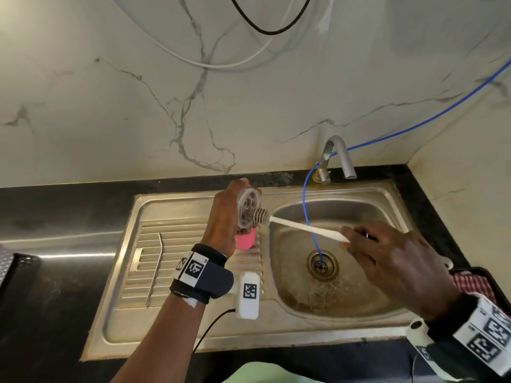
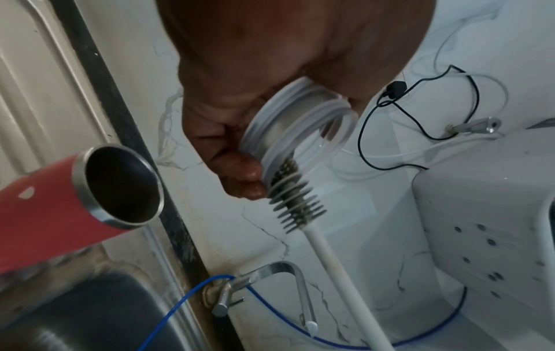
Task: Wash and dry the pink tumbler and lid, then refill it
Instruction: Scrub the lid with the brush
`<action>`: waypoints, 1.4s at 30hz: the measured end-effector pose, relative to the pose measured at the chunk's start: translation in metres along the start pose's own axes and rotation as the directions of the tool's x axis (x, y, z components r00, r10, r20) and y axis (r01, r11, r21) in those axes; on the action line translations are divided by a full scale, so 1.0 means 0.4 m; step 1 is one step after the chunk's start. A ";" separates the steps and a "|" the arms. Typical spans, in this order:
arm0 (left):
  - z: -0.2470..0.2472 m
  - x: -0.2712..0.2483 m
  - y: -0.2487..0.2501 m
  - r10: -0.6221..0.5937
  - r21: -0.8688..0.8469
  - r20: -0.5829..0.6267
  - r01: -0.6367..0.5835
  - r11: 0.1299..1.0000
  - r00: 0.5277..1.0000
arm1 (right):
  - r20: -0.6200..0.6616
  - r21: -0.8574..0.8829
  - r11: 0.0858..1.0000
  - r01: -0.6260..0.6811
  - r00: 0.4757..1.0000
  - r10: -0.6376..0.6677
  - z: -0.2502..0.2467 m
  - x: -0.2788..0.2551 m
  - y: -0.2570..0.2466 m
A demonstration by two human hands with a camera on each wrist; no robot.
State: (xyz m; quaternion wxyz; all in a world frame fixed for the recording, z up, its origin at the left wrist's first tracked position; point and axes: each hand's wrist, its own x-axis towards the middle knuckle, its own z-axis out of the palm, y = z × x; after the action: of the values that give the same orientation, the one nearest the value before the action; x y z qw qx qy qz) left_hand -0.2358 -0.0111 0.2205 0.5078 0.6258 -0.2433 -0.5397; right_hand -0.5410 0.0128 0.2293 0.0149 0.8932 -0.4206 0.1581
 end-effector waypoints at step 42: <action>-0.089 -0.033 0.034 0.216 -0.102 0.109 -0.206 0.973 0.970 | -0.254 0.021 0.999 0.050 0.966 -0.043 -0.039 0.074 -0.106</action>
State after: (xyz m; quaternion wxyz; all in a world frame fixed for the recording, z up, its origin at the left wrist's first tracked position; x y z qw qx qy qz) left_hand -0.2035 0.0088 0.2347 0.5744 0.5395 -0.3142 -0.5295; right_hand -0.4957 0.0208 0.2573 0.0599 0.8754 -0.3921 0.2764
